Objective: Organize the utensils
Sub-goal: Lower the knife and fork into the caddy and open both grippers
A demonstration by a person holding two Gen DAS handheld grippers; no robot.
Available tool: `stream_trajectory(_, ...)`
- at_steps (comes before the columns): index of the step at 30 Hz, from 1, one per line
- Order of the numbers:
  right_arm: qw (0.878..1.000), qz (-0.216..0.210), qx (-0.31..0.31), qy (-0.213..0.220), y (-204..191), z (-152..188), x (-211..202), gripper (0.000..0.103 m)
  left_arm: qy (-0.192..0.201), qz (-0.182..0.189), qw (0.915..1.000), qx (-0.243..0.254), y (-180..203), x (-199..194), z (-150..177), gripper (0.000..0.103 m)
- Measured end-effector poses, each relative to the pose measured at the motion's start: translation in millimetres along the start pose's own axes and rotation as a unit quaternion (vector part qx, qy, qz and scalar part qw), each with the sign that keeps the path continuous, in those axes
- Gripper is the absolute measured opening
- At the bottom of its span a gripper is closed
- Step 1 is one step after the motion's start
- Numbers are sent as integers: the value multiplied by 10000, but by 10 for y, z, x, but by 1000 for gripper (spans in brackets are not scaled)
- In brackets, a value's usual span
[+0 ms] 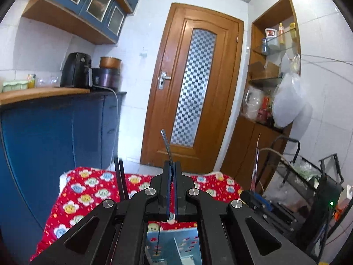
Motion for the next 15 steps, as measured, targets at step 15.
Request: stream_trajectory(15,9991,1,-183,-383,-9,192,19,13,-483,40,9988,67,-32,93,409,2)
Point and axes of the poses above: each gripper's, at about its wrist camera, not at the fingertips, and x roughly the way its jaws point, y to its right, z to its underside, the point moved 1 cm from there along x, roughly the way its jaws point, and after that the axes turned 4 degrees about -z, right-handed, at the moved point
